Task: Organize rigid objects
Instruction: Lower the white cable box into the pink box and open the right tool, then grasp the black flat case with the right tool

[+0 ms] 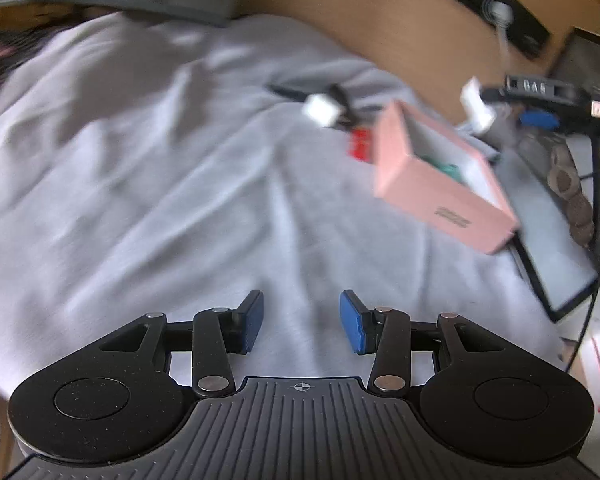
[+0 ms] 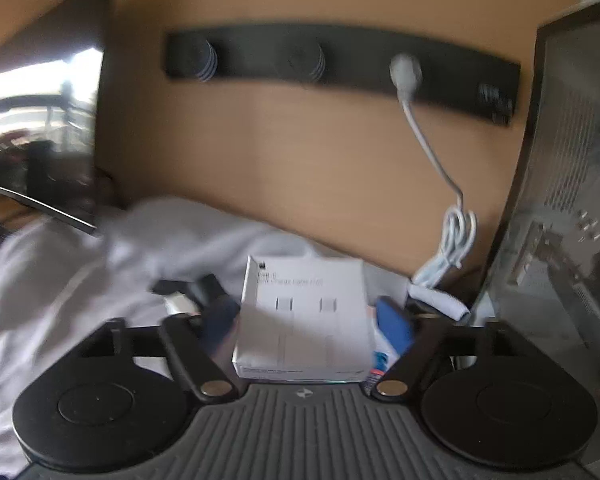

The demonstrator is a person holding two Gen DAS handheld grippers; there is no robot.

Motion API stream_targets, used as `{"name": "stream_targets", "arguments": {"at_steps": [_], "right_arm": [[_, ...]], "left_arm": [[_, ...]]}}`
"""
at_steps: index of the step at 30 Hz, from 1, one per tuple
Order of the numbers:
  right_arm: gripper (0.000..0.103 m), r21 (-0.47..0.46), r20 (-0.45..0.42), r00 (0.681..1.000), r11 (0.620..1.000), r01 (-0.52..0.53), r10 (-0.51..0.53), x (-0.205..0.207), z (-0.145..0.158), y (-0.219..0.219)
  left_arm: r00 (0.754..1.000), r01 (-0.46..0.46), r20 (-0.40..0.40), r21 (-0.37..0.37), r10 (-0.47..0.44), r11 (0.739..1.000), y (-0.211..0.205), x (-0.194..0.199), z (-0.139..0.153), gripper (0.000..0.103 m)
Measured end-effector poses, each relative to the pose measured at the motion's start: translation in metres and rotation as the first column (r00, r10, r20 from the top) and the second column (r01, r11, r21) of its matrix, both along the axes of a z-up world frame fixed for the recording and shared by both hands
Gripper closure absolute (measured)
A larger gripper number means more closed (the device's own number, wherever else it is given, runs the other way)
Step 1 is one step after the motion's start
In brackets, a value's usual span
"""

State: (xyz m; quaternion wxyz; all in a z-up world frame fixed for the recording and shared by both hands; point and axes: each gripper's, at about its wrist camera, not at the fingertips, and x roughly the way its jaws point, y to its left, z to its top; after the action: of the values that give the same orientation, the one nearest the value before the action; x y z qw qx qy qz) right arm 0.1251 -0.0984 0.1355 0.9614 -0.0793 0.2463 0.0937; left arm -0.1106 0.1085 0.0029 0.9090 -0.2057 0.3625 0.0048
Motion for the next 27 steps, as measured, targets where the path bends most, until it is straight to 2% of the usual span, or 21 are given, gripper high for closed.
{"name": "stream_targets", "arguments": {"at_steps": [4, 7, 12, 15, 19, 21, 23, 27], "right_arm": [[0.020, 0.023, -0.129, 0.992, 1.000, -0.009, 0.012, 0.018, -0.027, 0.006], [0.020, 0.030, -0.198, 0.978, 0.997, -0.067, 0.072, 0.030, -0.038, 0.023], [0.020, 0.004, -0.229, 0.964, 0.990, -0.139, 0.136, 0.064, -0.036, 0.083], [0.020, 0.016, -0.297, 0.943, 0.988, -0.154, 0.152, 0.112, -0.040, 0.128], [0.020, -0.017, -0.372, 0.928, 1.000, -0.016, 0.008, 0.188, -0.066, 0.170], [0.021, -0.100, -0.361, 0.929, 0.994, 0.050, -0.083, 0.214, -0.084, 0.182], [0.022, -0.141, -0.360, 0.925, 0.987, 0.078, -0.125, 0.223, -0.094, 0.185], [0.024, -0.097, -0.400, 0.912, 0.993, 0.061, -0.095, 0.211, -0.096, 0.181]], "left_arm": [[0.998, -0.067, -0.009, -0.036, 0.067, 0.997, 0.022, -0.007, -0.003, 0.057], [0.998, -0.070, -0.006, -0.017, 0.070, 0.997, 0.037, -0.005, 0.002, 0.057], [0.998, -0.062, -0.003, -0.031, 0.062, 0.998, 0.077, 0.013, 0.008, 0.057], [0.998, -0.066, -0.017, -0.075, 0.065, 0.995, 0.110, 0.028, 0.006, 0.057], [0.999, -0.028, -0.030, -0.045, 0.026, 0.999, 0.149, 0.047, 0.004, 0.057], [0.999, -0.014, -0.040, -0.029, 0.013, 0.999, 0.165, 0.056, 0.005, 0.057], [0.999, 0.004, -0.034, -0.036, -0.005, 0.999, 0.177, 0.063, 0.007, 0.057], [0.998, 0.052, -0.028, -0.064, -0.053, 0.997, 0.192, 0.089, 0.003, 0.057]]}}
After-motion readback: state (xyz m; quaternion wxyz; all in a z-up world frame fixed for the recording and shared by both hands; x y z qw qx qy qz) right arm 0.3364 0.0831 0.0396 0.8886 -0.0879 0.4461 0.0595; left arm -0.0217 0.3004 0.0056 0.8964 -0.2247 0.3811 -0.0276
